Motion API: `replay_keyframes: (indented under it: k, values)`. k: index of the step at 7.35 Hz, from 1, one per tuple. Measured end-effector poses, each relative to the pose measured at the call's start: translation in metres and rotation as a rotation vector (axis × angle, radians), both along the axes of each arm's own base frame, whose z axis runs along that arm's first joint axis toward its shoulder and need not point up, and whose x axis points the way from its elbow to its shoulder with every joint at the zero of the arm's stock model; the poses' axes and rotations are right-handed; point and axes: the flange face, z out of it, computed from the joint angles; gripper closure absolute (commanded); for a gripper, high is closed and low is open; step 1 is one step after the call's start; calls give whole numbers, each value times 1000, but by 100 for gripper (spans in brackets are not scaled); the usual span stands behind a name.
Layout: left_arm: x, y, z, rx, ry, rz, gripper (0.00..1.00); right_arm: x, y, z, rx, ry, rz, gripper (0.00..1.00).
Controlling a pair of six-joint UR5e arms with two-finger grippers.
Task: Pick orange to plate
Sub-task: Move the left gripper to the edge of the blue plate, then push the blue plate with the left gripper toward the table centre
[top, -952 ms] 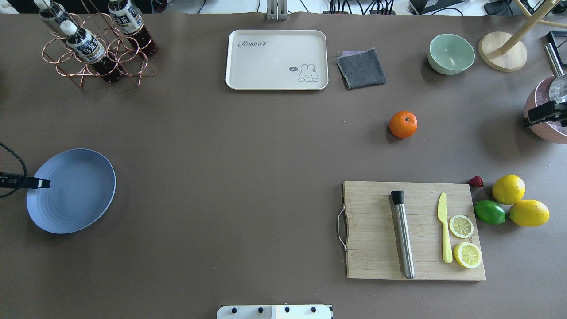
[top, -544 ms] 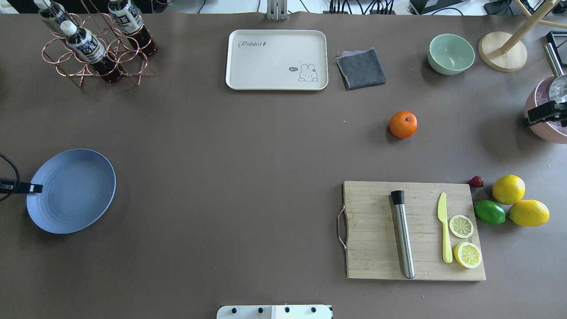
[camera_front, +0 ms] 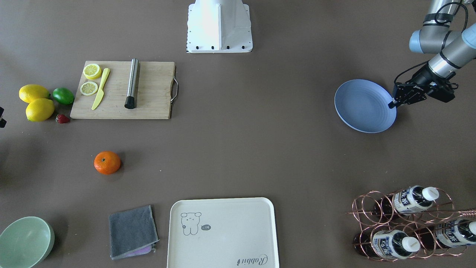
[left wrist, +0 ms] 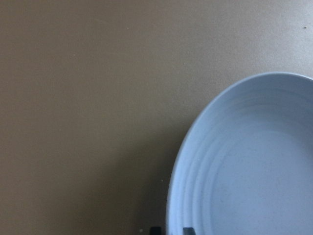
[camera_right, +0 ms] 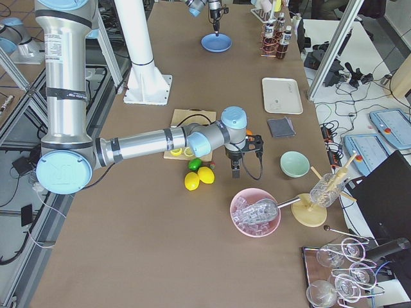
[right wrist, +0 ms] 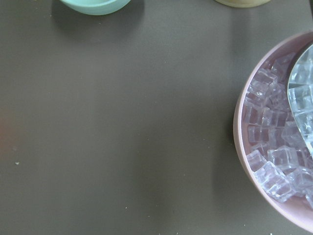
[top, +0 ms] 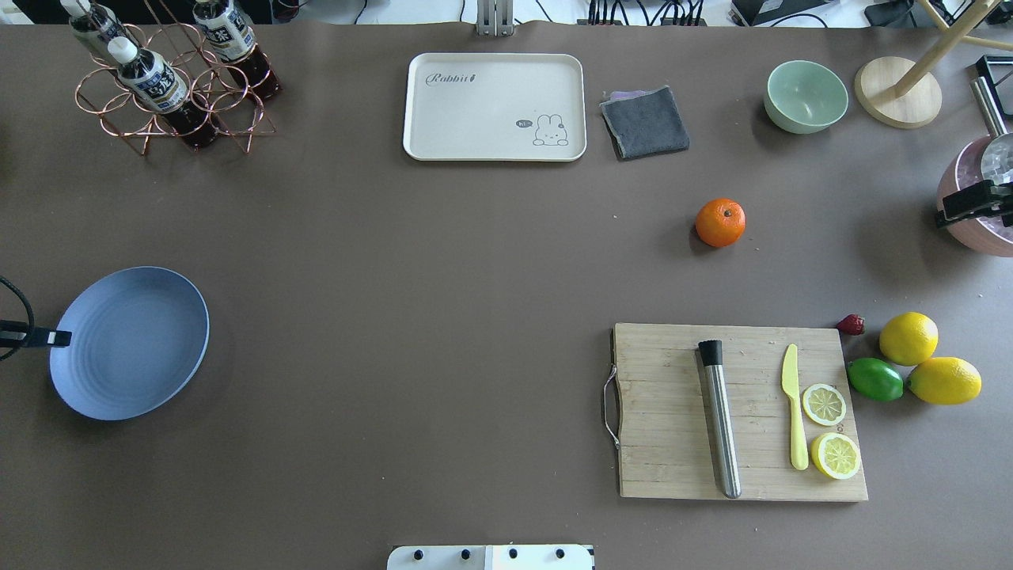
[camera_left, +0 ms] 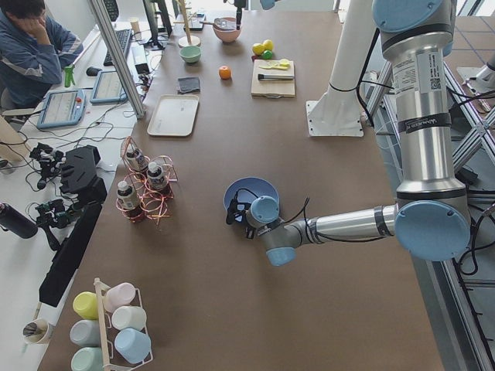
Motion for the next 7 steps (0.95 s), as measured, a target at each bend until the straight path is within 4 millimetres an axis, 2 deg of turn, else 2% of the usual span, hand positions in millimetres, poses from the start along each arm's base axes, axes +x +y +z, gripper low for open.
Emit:
replay_keyframes:
  k: [1, 2, 3, 4, 5, 6, 7]
  values:
    - [-5, -5, -12, -18, 43, 31, 100, 0, 0, -1, 2, -1, -1, 0]
    - [-13, -20, -36, -53, 103, 29, 100, 0, 0, -1, 2, -1, -1, 0]
    - [-14, -38, -68, -99, 166, 11, 100, 0, 0, -1, 3, -2, -1, 0]
    - [-7, -56, -102, -132, 217, -7, 100, 0, 0, -1, 3, -2, -1, 0]
    - [12, -75, -135, -143, 246, -19, 100, 0, 0, -1, 2, -2, -1, 0]
    - [51, -89, -169, -148, 256, -35, 100, 0, 0, -1, 2, -3, 0, 0]
    - [101, -98, -201, -154, 246, -56, 100, 0, 0, -1, 1, -3, 0, 0]
